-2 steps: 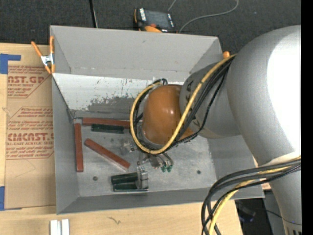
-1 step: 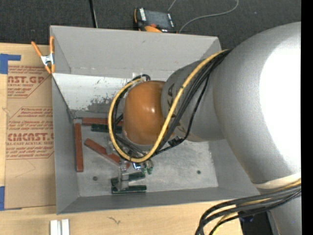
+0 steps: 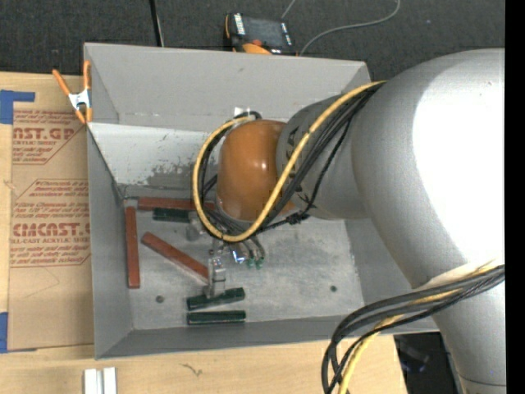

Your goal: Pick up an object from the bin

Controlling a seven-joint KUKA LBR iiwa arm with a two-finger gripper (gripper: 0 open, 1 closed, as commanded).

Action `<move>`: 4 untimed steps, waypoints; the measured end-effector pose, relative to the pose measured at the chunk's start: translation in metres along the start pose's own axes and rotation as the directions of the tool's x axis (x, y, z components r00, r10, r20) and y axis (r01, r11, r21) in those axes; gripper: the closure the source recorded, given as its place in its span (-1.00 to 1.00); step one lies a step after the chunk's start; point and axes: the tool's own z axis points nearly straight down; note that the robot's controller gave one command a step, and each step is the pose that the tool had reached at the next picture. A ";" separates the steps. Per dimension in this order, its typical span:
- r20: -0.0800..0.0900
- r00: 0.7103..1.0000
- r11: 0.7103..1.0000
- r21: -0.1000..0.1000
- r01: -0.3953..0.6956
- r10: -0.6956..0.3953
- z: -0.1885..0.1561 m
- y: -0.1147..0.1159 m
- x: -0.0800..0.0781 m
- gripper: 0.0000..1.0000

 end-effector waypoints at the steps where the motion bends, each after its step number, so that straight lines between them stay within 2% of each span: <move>1: -0.001 1.000 1.000 0.000 0.003 -0.003 -0.001 0.002 0.001 1.00; 2: -0.001 1.000 1.000 0.000 0.003 -0.003 -0.001 0.002 0.001 -1.00; 3: -0.001 1.000 1.000 -0.001 0.003 -0.003 -0.002 0.002 0.001 1.00; 4: 0.008 0.990 0.990 -0.002 0.143 -0.143 -0.217 0.060 0.031 1.00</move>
Offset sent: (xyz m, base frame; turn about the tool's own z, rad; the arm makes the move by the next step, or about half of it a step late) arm 0.0000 0.0000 0.0000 0.0000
